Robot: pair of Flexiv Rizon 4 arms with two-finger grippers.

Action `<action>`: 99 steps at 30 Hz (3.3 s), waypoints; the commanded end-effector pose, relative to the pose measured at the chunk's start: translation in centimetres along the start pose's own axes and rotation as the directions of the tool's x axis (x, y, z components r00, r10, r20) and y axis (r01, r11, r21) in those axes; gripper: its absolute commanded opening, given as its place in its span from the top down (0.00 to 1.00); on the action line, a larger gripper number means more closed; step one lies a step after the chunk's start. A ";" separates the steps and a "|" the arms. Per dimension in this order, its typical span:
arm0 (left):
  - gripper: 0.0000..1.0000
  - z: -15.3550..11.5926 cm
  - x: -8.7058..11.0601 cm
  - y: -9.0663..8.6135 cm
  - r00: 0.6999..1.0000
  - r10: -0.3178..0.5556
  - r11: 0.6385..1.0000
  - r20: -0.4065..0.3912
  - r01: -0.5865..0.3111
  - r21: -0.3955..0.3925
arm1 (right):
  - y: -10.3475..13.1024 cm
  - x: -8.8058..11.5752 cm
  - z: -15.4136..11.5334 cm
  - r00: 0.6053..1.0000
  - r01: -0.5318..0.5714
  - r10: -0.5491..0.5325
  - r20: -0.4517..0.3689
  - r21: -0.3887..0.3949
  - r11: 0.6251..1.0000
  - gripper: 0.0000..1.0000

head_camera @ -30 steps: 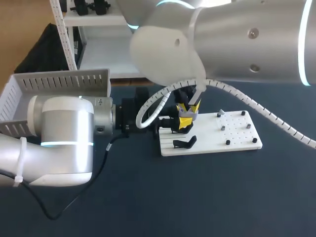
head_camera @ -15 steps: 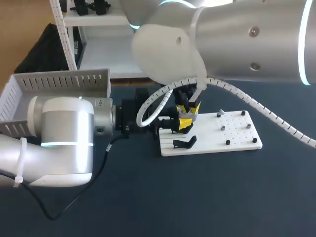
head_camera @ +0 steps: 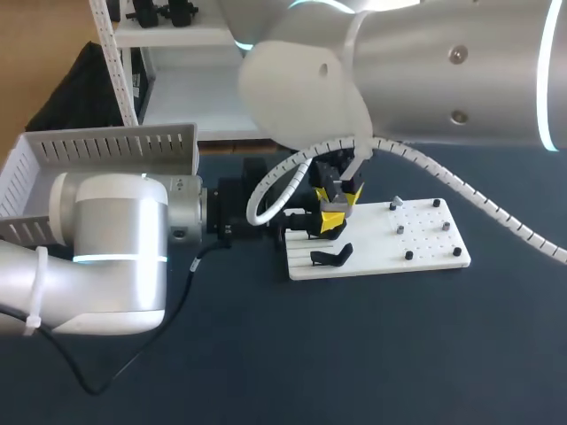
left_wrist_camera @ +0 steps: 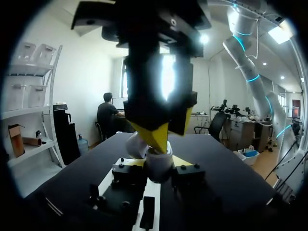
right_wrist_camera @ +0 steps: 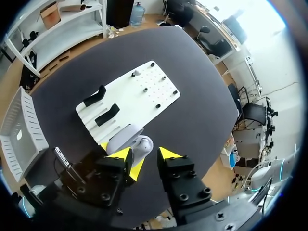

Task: Pick up each earbud case from the left stands, insert the matching earbuds, close the lid, and place the case in the box.

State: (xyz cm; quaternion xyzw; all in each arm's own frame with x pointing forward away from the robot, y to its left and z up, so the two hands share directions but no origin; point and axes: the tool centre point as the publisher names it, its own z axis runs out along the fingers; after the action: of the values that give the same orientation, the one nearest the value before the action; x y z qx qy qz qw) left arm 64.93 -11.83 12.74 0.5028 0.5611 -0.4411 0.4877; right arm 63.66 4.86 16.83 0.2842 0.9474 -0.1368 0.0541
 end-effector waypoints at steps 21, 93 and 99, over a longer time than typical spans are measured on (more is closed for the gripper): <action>1.00 0.0 -0.1 -0.1 1.000 0.002 1.000 0.003 -0.002 -0.007 | -4.3 -0.1 -4.0 0.918 0.390 -0.303 0.257 -0.444 0.806 0.51; 1.00 0.0 -0.1 -0.1 1.000 0.002 1.000 0.003 -0.002 -0.007 | -0.8 -11.5 10.4 0.974 0.226 -0.185 0.130 -0.522 0.822 0.00; 1.00 0.0 -0.1 -0.1 1.000 0.002 1.000 0.003 -0.002 -0.007 | 0.4 -12.5 11.8 0.976 0.216 -0.189 0.105 -0.515 0.830 0.25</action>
State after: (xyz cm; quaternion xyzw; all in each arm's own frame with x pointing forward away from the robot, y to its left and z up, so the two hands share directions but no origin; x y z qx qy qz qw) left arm 64.97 -11.84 12.87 0.5027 0.5610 -0.4409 0.4880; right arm 73.22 -5.31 8.43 0.1539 0.9695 0.1131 0.1535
